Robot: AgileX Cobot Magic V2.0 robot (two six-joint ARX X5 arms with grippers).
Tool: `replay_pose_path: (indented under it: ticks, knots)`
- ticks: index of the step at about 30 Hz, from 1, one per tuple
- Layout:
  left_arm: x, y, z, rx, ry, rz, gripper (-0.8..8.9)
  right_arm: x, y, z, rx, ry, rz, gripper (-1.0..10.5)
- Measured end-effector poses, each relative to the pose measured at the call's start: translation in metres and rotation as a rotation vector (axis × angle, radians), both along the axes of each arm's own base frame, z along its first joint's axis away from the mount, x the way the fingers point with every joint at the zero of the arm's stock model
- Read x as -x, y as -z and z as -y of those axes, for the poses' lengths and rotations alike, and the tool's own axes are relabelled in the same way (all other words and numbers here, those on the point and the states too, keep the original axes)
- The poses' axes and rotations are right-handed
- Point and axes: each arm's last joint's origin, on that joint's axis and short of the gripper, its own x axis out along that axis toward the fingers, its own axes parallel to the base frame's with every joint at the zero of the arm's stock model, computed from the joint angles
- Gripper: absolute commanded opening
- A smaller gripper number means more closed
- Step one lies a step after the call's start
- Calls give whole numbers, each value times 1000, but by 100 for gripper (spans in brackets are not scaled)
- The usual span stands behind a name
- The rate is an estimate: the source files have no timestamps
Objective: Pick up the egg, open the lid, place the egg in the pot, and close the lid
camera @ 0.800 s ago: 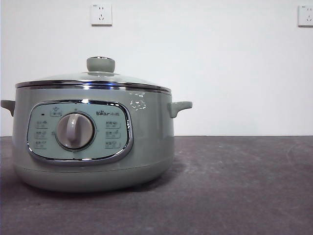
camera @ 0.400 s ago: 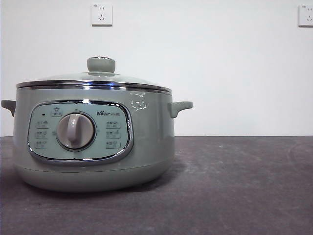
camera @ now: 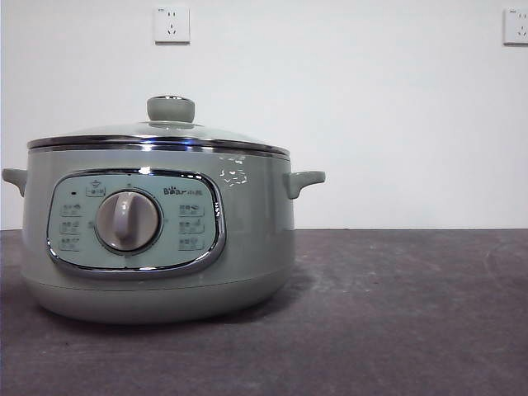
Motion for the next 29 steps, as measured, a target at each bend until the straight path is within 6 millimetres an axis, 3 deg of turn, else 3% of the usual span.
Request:
replay_pose_path:
  ticks: [8, 11, 17, 29]
  knots:
    - [-8, 110, -8, -4, -69, -105, -2, 0, 0, 0, -1, 0, 0, 2]
    - [-9, 130, -9, -5, -82, -119, -2, 0, 0, 0, -1, 0, 0, 2]
    - [-7, 150, -9, -4, -83, -116, -2, 0, 0, 0, -1, 0, 0, 2]
    - [-7, 159, -9, 6, -77, -88, -2, 0, 0, 0, -1, 0, 0, 2]
